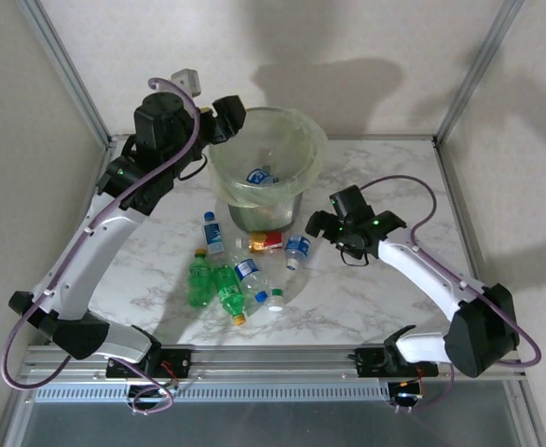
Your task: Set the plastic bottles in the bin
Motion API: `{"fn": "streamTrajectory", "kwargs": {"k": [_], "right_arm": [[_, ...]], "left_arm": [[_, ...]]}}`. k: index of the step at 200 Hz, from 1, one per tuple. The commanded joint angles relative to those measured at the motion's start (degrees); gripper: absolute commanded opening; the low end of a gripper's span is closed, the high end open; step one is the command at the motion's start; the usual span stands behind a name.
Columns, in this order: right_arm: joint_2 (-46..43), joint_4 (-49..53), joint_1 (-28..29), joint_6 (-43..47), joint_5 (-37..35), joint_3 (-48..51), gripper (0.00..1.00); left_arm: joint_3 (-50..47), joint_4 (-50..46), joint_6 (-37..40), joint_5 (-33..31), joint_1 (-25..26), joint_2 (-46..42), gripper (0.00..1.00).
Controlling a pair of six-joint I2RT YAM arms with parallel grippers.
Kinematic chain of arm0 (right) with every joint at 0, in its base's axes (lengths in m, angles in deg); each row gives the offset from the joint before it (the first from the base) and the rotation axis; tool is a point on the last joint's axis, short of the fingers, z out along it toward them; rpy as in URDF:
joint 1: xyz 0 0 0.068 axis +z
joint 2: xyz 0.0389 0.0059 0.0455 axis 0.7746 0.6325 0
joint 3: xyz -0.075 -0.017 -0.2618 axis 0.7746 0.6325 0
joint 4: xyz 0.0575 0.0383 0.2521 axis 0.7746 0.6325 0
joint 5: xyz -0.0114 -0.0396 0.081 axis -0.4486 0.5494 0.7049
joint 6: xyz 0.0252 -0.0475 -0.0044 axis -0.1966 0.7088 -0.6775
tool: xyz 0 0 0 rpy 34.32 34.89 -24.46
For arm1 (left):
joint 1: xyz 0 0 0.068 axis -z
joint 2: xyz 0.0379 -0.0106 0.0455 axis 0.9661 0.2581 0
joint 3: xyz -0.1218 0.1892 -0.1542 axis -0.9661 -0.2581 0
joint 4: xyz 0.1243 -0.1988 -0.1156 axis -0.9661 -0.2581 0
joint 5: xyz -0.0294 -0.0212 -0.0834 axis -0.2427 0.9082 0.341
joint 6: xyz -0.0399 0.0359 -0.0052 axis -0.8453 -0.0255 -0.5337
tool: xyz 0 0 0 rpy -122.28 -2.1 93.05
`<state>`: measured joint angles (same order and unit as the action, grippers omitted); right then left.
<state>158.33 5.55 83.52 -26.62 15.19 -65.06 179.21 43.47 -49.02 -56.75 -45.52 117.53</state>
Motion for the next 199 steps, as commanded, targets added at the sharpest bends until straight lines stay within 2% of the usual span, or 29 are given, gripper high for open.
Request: {"fn": "streamTrajectory", "kwargs": {"k": [1,78,199], "right_arm": [[2.45,-5.98,1.65,-1.09,2.7,1.4,0.99],[13.49,-10.88,3.55,-0.62,3.91,-0.2,0.99],[23.22,-10.55,3.74,0.39,2.57,-3.4,0.97]], "left_arm": [[-0.87,1.86,-1.19,-0.09,-0.6,-1.54,0.77],[-2.49,1.83,-1.59,0.29,-1.22,-3.13,0.78],[-4.15,2.97,-2.68,1.87,-2.01,-3.17,0.79]]}}
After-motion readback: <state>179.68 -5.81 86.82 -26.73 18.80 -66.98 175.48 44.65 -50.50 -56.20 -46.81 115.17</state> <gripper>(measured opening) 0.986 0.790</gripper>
